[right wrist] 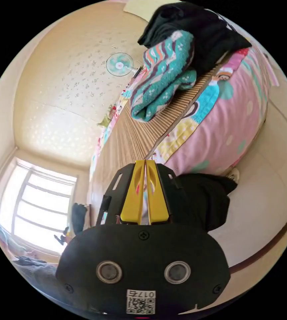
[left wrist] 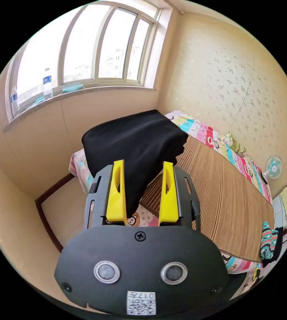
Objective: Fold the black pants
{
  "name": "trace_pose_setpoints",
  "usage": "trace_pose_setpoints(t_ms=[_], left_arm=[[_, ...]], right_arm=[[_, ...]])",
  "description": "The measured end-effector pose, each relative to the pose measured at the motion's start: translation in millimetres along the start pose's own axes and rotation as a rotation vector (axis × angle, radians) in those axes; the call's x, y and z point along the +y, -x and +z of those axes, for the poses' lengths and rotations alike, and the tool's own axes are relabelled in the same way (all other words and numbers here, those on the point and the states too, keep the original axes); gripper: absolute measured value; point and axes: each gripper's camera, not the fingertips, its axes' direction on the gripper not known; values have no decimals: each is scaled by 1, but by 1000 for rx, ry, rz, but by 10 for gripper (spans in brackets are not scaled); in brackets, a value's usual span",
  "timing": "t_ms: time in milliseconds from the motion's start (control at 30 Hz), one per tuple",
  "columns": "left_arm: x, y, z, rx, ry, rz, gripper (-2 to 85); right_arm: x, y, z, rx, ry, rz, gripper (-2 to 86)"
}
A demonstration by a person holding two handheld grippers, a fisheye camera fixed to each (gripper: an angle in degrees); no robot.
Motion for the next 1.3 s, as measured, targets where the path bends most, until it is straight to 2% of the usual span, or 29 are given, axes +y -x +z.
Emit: trace_pose_setpoints(t_ms=[67, 200, 233, 300, 400, 467, 600, 667, 800, 867, 933, 1000, 1067, 1133, 1233, 1300], left_arm=[[-12, 13, 39, 28, 150, -14, 135], [-32, 6, 34, 14, 255, 42, 77], [-42, 3, 27, 47, 279, 53, 46], [-60, 4, 15, 143, 312, 14, 39], [-91, -7, -12, 497, 271, -11, 34], [-112, -45, -37, 855, 188, 90, 32], [-106, -168, -63, 1047, 214, 343, 30], [-62, -266, -71, 1119, 303, 551, 31], [56, -393, -56, 1134, 546, 821, 37], [145, -439, -26, 1034, 794, 916, 45], [191, -441, -19, 999, 827, 945, 33], [206, -418, -25, 991, 726, 847, 36], [199, -356, -44, 842, 447, 596, 51], [188, -308, -50, 749, 334, 409, 73], [175, -239, -36, 594, 288, 110, 128], [168, -217, -16, 588, 304, 13, 135]], right_arm=[[5, -5, -4, -78, -15, 18, 3], [12, -15, -8, -197, 56, 111, 3], [13, -19, -9, -241, 85, 126, 3], [13, -25, -11, -295, 120, 152, 4], [11, -31, -15, -355, 154, 164, 4], [9, -28, -18, -362, 159, 153, 3], [9, -15, -17, -377, 186, 125, 4], [11, -10, -16, -389, 207, 116, 4], [18, -9, -19, -422, 249, 116, 3], [21, -14, -27, -452, 252, 126, 3], [24, -23, -41, -458, 252, 137, 2], [26, -31, -53, -432, 253, 144, 2], [28, -38, -67, -391, 246, 150, 2], [29, -45, -79, -346, 235, 156, 2], [30, -47, -80, -341, 224, 162, 2], [30, -44, -71, -364, 241, 160, 2]])
